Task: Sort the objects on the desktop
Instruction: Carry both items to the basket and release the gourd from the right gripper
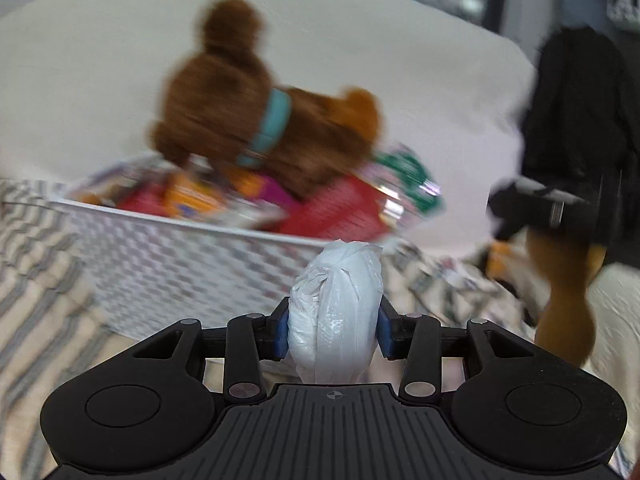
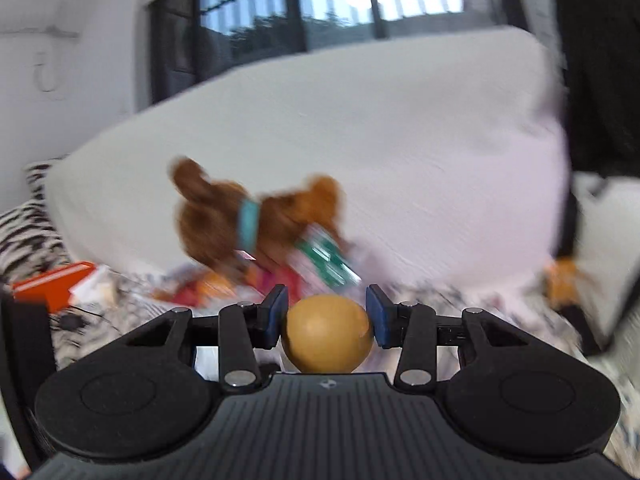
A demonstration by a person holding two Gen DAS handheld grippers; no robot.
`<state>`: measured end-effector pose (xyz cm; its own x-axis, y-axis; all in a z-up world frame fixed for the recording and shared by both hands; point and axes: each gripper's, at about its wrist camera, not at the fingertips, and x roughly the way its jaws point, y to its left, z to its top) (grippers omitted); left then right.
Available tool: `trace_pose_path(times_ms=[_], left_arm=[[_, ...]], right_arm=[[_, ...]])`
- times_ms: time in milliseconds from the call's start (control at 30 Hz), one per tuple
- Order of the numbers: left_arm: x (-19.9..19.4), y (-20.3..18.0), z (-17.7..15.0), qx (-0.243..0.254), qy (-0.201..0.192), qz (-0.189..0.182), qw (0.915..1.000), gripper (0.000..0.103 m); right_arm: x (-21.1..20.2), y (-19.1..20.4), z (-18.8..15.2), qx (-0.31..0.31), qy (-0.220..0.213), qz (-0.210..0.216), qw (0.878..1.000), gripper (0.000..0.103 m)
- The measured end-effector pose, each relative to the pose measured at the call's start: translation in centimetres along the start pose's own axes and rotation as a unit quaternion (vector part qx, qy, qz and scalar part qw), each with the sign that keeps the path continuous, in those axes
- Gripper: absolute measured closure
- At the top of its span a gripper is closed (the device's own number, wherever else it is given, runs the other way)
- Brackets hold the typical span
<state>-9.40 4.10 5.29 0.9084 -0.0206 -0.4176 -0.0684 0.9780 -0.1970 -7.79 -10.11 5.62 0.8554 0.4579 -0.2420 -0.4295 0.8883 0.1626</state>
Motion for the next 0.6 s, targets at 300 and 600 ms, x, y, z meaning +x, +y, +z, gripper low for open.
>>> trace_pose_path(times_ms=[300,600], left_arm=[[-1.6,7.5,1.3,-0.077,-0.013,0.069,0.9946,0.059],[-1.2,8.8,1.3,-0.087,-0.007,0.071,0.9937,0.058]], right_arm=[[10.3,5.9,3.2,-0.03,0.04,0.038,0.998,0.055],[19.0,7.9,0.1,-0.065,0.07,0.016,0.995,0.055]])
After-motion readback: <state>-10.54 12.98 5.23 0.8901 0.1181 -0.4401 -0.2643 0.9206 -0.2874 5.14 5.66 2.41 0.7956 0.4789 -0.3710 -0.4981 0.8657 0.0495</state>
